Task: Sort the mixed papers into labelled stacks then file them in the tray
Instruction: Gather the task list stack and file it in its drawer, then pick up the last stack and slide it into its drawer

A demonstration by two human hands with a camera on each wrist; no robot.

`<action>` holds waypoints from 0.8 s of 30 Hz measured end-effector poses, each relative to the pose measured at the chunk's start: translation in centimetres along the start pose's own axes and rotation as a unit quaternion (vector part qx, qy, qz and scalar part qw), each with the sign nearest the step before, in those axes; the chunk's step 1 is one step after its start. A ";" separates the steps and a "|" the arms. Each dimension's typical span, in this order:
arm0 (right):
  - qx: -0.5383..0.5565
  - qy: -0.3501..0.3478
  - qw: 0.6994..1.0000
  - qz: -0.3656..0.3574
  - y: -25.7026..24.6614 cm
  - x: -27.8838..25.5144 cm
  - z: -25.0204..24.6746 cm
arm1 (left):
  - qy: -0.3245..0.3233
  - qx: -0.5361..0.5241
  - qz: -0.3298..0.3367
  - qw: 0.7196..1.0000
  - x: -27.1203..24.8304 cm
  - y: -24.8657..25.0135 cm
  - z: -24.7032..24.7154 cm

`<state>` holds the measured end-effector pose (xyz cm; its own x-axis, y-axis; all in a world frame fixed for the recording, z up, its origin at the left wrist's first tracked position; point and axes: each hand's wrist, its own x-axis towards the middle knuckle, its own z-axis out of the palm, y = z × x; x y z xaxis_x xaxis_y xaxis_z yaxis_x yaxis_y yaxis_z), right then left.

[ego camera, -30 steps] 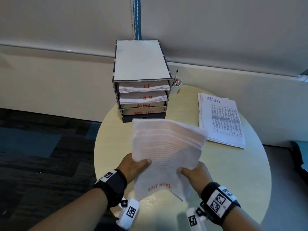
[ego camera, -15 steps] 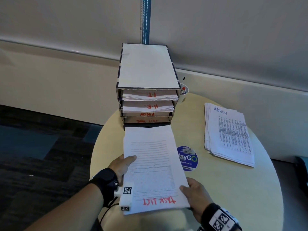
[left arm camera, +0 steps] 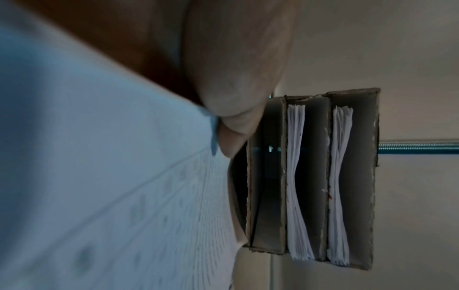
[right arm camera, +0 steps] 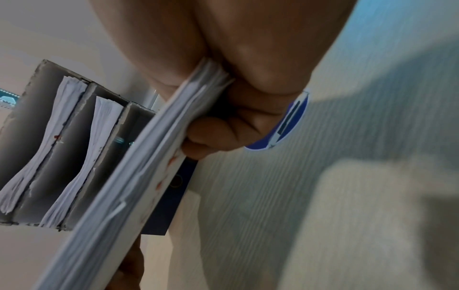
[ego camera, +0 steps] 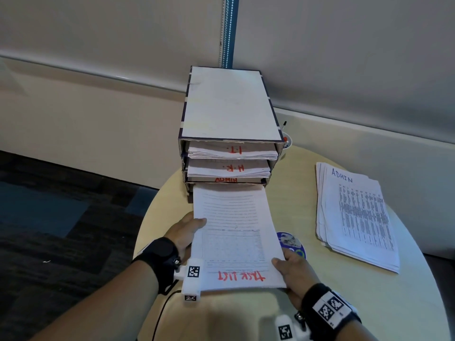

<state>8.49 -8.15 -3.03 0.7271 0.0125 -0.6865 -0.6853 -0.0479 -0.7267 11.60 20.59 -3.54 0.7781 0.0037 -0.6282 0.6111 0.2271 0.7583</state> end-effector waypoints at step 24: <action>0.120 0.139 0.979 -0.088 4.5 1.4 -6.7 | 0.056 -0.397 -0.011 0.916 6.8 2.7 3.0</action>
<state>6.68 -15.05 -7.06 0.7957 -0.2747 -0.5398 -0.5135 0.1667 -0.8417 18.99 18.34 -5.25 0.7201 0.0803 -0.6893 0.2934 0.8649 0.4072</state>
